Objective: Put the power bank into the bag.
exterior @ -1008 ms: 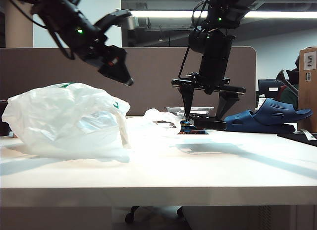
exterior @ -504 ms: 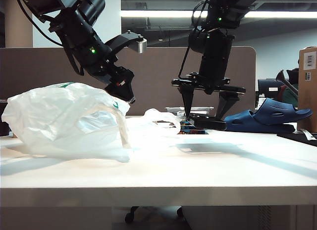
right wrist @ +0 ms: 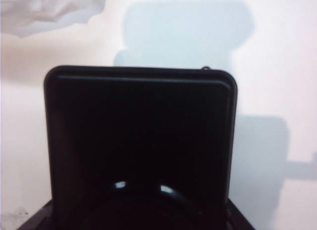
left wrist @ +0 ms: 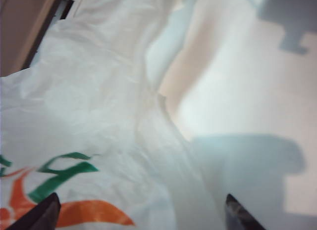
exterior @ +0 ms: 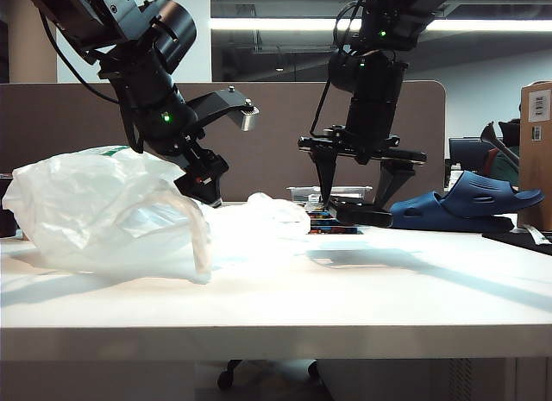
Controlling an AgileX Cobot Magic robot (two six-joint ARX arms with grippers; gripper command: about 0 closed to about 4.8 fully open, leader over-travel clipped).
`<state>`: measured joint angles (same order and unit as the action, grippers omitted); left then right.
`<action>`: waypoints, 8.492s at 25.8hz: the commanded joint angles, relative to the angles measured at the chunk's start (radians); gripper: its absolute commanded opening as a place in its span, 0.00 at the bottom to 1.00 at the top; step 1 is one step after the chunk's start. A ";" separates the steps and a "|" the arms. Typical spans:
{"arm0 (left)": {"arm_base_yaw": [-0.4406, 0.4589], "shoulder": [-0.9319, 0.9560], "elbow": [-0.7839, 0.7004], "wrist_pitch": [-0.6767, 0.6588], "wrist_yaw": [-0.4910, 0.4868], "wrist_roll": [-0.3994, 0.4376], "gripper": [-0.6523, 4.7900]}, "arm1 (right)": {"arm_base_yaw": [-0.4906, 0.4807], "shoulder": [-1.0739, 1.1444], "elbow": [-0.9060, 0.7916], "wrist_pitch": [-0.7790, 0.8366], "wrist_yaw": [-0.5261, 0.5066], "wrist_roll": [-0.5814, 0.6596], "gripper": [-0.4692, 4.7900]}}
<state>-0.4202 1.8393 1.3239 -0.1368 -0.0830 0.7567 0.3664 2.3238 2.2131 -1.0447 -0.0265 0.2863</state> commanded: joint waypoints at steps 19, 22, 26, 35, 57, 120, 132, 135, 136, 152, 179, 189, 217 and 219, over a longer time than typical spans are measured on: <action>0.000 -0.006 0.006 0.064 -0.123 0.003 0.11 | 0.002 -0.011 0.009 0.023 -0.003 -0.006 0.59; 0.000 -0.006 0.006 0.064 -0.122 0.003 0.11 | 0.002 -0.011 0.009 0.023 -0.009 -0.006 0.59; 0.000 -0.009 0.008 0.065 -0.117 0.003 0.11 | 0.002 -0.011 0.009 0.023 -0.096 -0.006 0.59; -0.002 -0.053 0.008 0.064 0.071 -0.056 0.11 | 0.002 -0.011 0.009 0.027 -0.254 -0.006 0.59; -0.002 -0.102 0.009 0.160 0.448 -0.294 0.11 | 0.034 -0.010 0.008 0.055 -0.475 -0.050 0.58; 0.013 -0.128 0.009 0.282 0.819 -0.573 0.24 | 0.133 0.090 0.008 0.219 -0.417 -0.158 1.00; 0.074 -0.207 0.009 0.271 0.756 -0.573 0.37 | 0.124 0.006 0.008 0.034 -0.293 -0.213 1.00; 0.074 -0.214 0.009 0.265 0.729 -0.572 0.42 | 0.118 -0.021 0.008 0.027 -0.268 -0.213 1.00; 0.074 -0.217 0.009 0.265 0.719 -0.572 0.42 | 0.115 -0.031 0.008 0.025 -0.257 -0.214 1.00; 0.074 -0.288 0.009 0.116 0.335 -0.376 0.70 | 0.092 -0.151 0.008 -0.088 -0.098 -0.253 1.00; 0.328 -0.520 0.009 -0.135 0.096 -0.363 0.70 | -0.079 -0.337 0.008 -0.237 -0.019 -0.263 1.00; 0.442 -0.603 0.009 -0.204 0.216 -0.503 0.69 | -0.206 -0.521 0.007 -0.286 -0.014 -0.260 0.28; 0.441 -0.830 0.006 -0.462 0.245 -0.574 0.11 | -0.231 -1.117 -0.536 -0.077 0.167 -0.153 0.07; 0.441 -0.846 0.006 -0.478 0.245 -0.574 0.11 | -0.233 -1.180 -0.616 -0.040 0.168 -0.162 0.07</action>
<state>0.0196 1.0039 1.3285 -0.6048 0.1574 0.1860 0.1356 1.1866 1.6386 -1.1488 0.1364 0.1299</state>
